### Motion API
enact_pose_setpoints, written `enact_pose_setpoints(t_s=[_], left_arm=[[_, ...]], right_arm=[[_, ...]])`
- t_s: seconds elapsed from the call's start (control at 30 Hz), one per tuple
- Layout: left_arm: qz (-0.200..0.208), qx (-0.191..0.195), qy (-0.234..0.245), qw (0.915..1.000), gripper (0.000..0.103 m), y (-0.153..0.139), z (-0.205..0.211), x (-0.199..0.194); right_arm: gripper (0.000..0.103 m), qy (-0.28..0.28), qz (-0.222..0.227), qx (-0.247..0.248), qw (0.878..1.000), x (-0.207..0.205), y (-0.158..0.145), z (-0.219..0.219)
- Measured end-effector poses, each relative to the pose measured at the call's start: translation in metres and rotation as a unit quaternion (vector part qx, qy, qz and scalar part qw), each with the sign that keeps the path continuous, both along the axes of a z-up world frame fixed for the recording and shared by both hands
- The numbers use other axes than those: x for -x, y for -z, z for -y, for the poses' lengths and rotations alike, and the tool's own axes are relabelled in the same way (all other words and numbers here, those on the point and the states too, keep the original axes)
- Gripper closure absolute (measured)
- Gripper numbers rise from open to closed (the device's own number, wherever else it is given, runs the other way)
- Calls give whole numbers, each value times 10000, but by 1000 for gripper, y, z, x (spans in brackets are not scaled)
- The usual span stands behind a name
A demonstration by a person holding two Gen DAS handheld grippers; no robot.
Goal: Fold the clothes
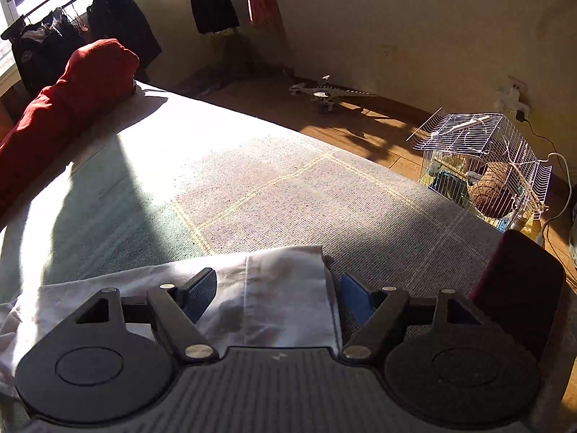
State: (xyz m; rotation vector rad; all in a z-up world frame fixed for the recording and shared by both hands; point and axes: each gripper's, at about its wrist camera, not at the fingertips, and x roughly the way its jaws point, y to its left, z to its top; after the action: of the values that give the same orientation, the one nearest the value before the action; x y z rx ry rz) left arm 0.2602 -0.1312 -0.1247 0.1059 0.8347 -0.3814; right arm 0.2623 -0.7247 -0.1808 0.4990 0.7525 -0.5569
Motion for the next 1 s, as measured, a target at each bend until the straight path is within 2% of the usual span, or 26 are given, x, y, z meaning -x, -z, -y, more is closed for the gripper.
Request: enact_pose_setpoints(t_s=[0.13,0.2,0.33,0.37,0.57,0.8,0.9,1.0], left_arm=[[-6,-82,8,10000,1,-2,6,1],[-17,-99,8,9999,1,-3,11,1],[33,-141,110,9998,1,-6,21,4],[48,-154,142,9998,1,-7,23,5],[101,-208,194,9995,1,-13,29,9],[88,-171,156,9997,1,-15,27,11],[84,-168,167,9997,1,-16,26,12],[59,-173,134,9997,1,-15,22,12]], right_arm=[[25,-150,-111,249,9995,-4,11,-3],[38,-278,-90,301,9991,-5,8,-6],[84,-511,82,195,9985,-4,-2,-9],[89,-558,133,173,9982,-4,-5,-10],[90,-473,365,459,9972,-8,-33,-8],[90,-417,158,719,9964,-24,-39,5],[83,-293,-95,684,9972,-30,-33,4],[71,-134,-179,829,9963,-27,-43,-6]])
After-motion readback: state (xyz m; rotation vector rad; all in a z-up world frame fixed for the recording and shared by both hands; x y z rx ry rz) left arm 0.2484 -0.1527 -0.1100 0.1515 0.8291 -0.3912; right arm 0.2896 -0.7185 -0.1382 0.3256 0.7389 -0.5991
